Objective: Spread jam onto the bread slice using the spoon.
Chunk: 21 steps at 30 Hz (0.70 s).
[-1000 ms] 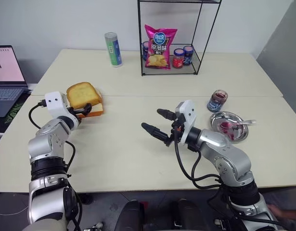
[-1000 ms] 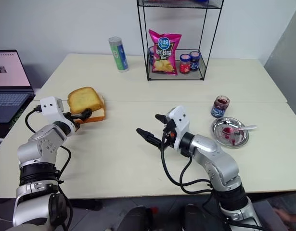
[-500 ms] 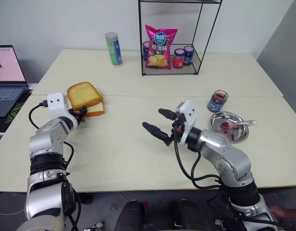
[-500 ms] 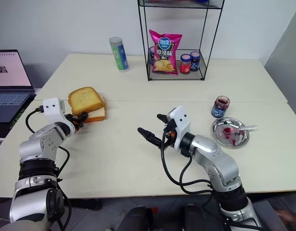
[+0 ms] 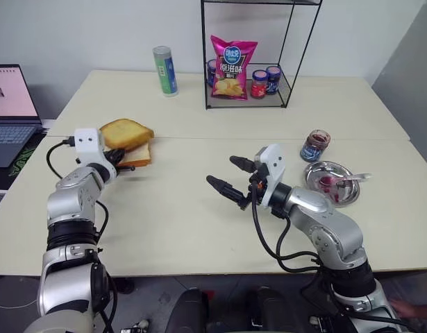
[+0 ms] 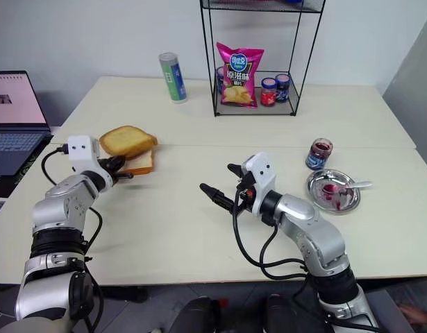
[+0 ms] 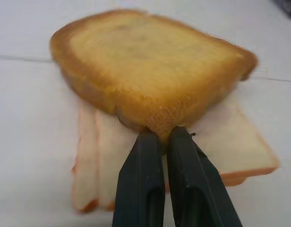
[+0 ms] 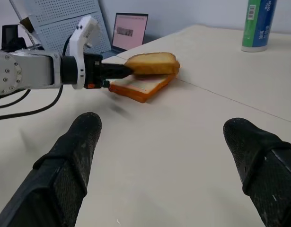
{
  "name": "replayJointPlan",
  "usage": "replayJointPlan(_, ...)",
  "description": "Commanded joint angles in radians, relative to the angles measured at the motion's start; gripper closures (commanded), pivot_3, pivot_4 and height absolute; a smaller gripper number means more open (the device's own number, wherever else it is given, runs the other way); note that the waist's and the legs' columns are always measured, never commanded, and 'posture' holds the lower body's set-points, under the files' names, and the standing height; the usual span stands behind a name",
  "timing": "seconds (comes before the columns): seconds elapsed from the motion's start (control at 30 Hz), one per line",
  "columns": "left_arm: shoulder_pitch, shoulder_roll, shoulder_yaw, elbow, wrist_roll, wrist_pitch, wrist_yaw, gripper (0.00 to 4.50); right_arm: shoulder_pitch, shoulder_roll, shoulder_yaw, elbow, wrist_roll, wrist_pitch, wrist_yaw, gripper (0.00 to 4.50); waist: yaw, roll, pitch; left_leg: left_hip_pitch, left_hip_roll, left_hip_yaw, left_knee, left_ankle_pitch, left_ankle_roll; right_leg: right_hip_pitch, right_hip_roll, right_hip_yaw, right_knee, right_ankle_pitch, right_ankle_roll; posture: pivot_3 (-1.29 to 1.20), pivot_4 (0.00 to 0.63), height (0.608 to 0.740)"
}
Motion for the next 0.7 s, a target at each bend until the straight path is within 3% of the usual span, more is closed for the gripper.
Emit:
replayJointPlan(0.03, -0.04, -0.024, -0.051, -0.183, -0.05, 0.009, -0.079, 4.49, -0.009, -0.031, -0.059, -0.032, 0.002, -0.02, 0.0, 0.0, 0.0, 0.0, 0.0, 0.0, 0.0, 0.0, 0.0, 0.0, 0.0, 0.0, 0.0, 0.0, 0.0, 0.0, 0.0, 0.0, 0.15, 0.74)
replayJointPlan(0.17, -0.004, -0.051, -0.145, -0.368, -0.109, 0.107, -0.184, 4.49, -0.002, -0.074, -0.109, -0.05, 0.021, -0.004, 0.004, 0.0, 0.0, 0.0, 0.0, 0.0, -0.002, 0.001, 0.0, 0.0, 0.0, 0.0, -0.002, 0.001, 0.0, 0.0, 0.0, 0.0, 0.15, 0.74)
replayJointPlan(0.3, 0.143, -0.077, -0.291, -0.606, -0.218, 0.286, -0.29, 4.49, 0.018, -0.115, -0.172, -0.07, 0.038, 0.013, -0.007, 0.0, -0.007, 0.0, 0.0, 0.0, -0.002, 0.001, -0.001, 0.0, 0.0, 0.0, -0.002, 0.001, 0.0, 0.0, 0.0, 0.0, 0.15, 0.74)
replayJointPlan(0.4, 0.286, -0.039, -0.421, -0.672, -0.164, 0.299, -0.325, 4.49, 0.044, -0.136, -0.202, -0.101, 0.048, 0.032, -0.019, 0.0, -0.016, 0.0, 0.0, 0.001, -0.001, 0.002, -0.002, 0.0, 0.0, 0.0, -0.001, 0.002, 0.0, 0.0, 0.001, 0.0, 0.15, 0.74)
replayJointPlan(0.53, 0.357, 0.062, -0.533, -0.722, -0.083, 0.236, -0.407, 4.49, 0.105, -0.146, -0.219, -0.166, 0.091, 0.081, -0.025, 0.0, -0.008, 0.001, 0.001, 0.001, 0.004, 0.001, -0.001, 0.0, 0.0, -0.002, 0.006, 0.001, 0.001, -0.005, 0.002, 0.0, 0.15, 0.74)
replayJointPlan(0.6, 0.358, 0.073, -0.552, -0.714, -0.038, 0.196, -0.397, 4.49, 0.148, -0.16, -0.216, -0.2, 0.114, 0.105, -0.016, 0.0, -0.006, 0.001, 0.001, 0.002, 0.009, 0.0, -0.001, 0.0, 0.0, -0.001, 0.009, 0.0, 0.0, -0.008, -0.007, 0.0, 0.15, 0.74)
replayJointPlan(0.7, 0.319, 0.044, -0.54, -0.641, 0.029, 0.148, -0.322, 4.49, 0.211, -0.221, -0.189, -0.245, 0.135, 0.134, 0.033, 0.0, 0.001, 0.002, 0.001, 0.001, 0.009, 0.001, -0.002, -0.001, -0.001, -0.001, 0.009, 0.001, 0.0, -0.007, -0.005, 0.0, 0.15, 0.74)
